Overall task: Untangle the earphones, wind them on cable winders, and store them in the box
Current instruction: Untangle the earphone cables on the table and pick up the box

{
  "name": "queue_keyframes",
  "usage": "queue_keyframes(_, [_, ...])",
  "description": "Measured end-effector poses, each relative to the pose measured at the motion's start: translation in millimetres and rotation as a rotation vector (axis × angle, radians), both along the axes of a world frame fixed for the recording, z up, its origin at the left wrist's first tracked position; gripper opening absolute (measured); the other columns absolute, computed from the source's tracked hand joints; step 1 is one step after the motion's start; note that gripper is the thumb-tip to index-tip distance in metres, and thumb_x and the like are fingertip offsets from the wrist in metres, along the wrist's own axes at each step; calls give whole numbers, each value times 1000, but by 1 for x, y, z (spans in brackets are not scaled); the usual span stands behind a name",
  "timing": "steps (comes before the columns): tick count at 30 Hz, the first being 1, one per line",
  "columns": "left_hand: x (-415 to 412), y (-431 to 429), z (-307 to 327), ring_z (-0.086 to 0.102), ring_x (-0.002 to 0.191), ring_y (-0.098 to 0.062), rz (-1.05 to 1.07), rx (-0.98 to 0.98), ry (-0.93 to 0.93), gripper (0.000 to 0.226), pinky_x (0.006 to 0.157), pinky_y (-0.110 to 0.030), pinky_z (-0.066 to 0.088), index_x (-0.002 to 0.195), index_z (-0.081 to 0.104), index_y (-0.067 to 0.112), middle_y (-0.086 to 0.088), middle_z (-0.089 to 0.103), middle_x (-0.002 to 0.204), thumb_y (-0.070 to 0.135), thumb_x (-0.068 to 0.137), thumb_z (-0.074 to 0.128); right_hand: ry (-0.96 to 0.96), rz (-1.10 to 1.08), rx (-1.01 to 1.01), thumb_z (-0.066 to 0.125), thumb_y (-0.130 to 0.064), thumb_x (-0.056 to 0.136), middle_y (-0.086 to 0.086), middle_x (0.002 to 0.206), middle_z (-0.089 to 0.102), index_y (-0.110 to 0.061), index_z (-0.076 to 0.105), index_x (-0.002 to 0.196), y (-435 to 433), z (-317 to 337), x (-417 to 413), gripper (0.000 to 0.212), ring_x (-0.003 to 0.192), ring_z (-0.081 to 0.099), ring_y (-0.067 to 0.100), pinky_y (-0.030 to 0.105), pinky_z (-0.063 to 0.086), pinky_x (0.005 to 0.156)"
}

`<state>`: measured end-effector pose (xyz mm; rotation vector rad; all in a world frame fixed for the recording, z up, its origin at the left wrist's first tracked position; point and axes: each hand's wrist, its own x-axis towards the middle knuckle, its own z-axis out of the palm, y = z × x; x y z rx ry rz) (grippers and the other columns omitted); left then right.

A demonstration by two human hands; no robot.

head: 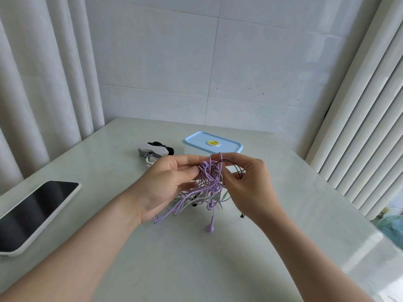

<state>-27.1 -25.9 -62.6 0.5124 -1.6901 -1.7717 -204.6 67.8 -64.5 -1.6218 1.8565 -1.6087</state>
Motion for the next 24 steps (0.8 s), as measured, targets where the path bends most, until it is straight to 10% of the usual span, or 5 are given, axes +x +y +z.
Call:
queue_keyframes(5, [-1, 3, -4, 75, 102, -28, 48, -57, -44, 22, 95, -42, 59, 115, 72, 8, -14, 79, 110, -2, 97, 67, 114, -71, 60, 66, -20, 97, -16, 89, 78, -32, 81, 102, -5, -6, -3, 19, 59, 66, 31, 40, 57, 61])
queue_keyframes(12, [-8, 3, -6, 74, 84, -22, 200, -173, -62, 18, 81, -34, 59, 99, 64, 11, -16, 76, 97, 19, 90, 78, 38, -39, 120, 66, -25, 100, -16, 70, 64, -21, 74, 88, -2, -2, -8, 15, 53, 49, 3, 20, 39, 59])
queue_keyframes(24, [-4, -8, -4, 68, 74, -8, 548, -400, -84, 16, 78, -32, 55, 94, 67, 15, -1, 75, 82, 26, 105, 62, -293, -105, 165, 73, -25, 88, 7, 65, 39, 9, 62, 84, 2, 4, -4, 35, 56, 26, 20, 24, 24, 50])
